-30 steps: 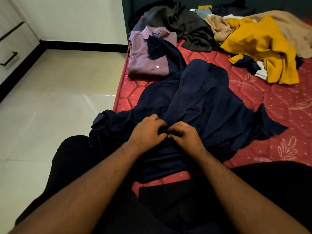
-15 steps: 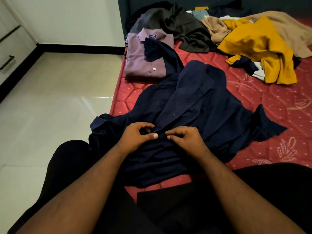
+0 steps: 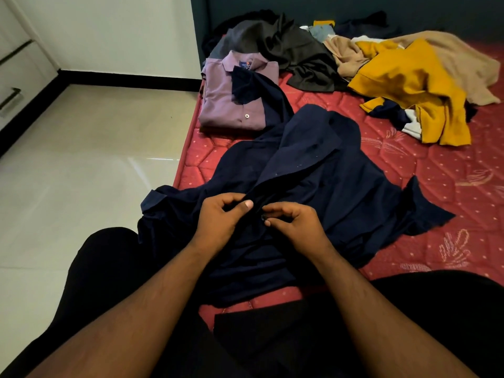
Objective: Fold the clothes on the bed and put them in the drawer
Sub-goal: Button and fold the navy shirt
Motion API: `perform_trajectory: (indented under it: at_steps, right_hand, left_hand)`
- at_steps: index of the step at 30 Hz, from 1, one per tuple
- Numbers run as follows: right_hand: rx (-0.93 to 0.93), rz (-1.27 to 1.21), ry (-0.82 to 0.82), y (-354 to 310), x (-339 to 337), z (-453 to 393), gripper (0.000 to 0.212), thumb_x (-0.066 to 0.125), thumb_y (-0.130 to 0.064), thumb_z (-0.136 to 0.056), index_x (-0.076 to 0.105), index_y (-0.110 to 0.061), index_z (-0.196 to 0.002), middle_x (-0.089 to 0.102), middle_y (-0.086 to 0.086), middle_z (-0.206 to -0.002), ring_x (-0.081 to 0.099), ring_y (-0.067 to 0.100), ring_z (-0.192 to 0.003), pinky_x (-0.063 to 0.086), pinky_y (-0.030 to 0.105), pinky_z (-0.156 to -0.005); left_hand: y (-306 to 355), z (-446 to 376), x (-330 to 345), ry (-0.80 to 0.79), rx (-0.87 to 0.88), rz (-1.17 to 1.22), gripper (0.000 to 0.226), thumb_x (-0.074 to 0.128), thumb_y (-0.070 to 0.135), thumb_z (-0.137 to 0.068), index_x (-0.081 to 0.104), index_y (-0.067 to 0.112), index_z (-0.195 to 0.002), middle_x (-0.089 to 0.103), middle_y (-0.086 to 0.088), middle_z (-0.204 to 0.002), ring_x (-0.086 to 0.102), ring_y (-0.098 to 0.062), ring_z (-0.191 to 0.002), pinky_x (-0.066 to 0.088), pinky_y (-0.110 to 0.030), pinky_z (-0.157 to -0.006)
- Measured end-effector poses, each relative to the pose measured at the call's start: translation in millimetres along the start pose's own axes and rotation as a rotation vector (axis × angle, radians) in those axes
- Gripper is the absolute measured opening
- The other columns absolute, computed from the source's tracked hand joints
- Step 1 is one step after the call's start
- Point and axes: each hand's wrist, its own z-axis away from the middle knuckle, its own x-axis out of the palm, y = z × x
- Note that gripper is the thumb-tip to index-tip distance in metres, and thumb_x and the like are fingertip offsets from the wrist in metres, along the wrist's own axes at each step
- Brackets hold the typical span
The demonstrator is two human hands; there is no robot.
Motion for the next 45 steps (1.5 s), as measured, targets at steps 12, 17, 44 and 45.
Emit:
perform_trajectory:
  at_steps: [12,17,44,45]
  right_hand:
    - [-0.039,-0.070,0.047,-15,-6,3,0.050,0.075,-0.001,-0.079,0.063,-0.031,-0.117,0.074,-0.006,-0.089,0.070,0.004,-0.090,0.050,0.015,-0.086]
    - [-0.148,0.235,0.058,-4,-4,1,0.056,0.078,-0.009,-0.077,0.061,-0.032,-0.126,0.069,-0.002,-0.089,0.062,0.000,-0.085,0.046,0.010,-0.086]
    - [-0.455,0.768,0.256,-7,9,5,0.023,0.054,-0.025,-0.084,0.048,-0.017,-0.064,0.051,-0.003,-0.051,0.050,0.018,-0.042,0.038,0.029,-0.035]
    - [-0.413,0.743,0.201,-6,9,6,0.020,0.055,-0.029,-0.084,0.051,-0.017,-0.068,0.055,-0.004,-0.055,0.054,0.019,-0.046,0.042,0.031,-0.038]
  left_hand:
    - [2,6,4,-0.155,0.100,-0.079,0.018,0.072,0.000,-0.084,0.073,0.018,-0.088,0.073,0.014,-0.077,0.066,0.004,-0.076,0.048,-0.011,-0.073]
    - [-5,8,5,-0.083,0.324,-0.274,0.018,0.079,0.003,-0.077,0.076,0.014,-0.091,0.070,0.015,-0.085,0.067,0.004,-0.081,0.048,-0.010,-0.078]
    - [-25,11,5,-0.273,0.279,-0.447,0.021,0.055,0.016,-0.088,0.069,0.003,-0.099,0.070,-0.005,-0.094,0.060,0.001,-0.086,0.048,-0.018,-0.084]
    - [-27,10,1,-0.311,0.291,-0.526,0.021,0.053,0.017,-0.090,0.067,0.003,-0.096,0.069,-0.008,-0.091,0.061,-0.008,-0.083,0.050,-0.029,-0.082]
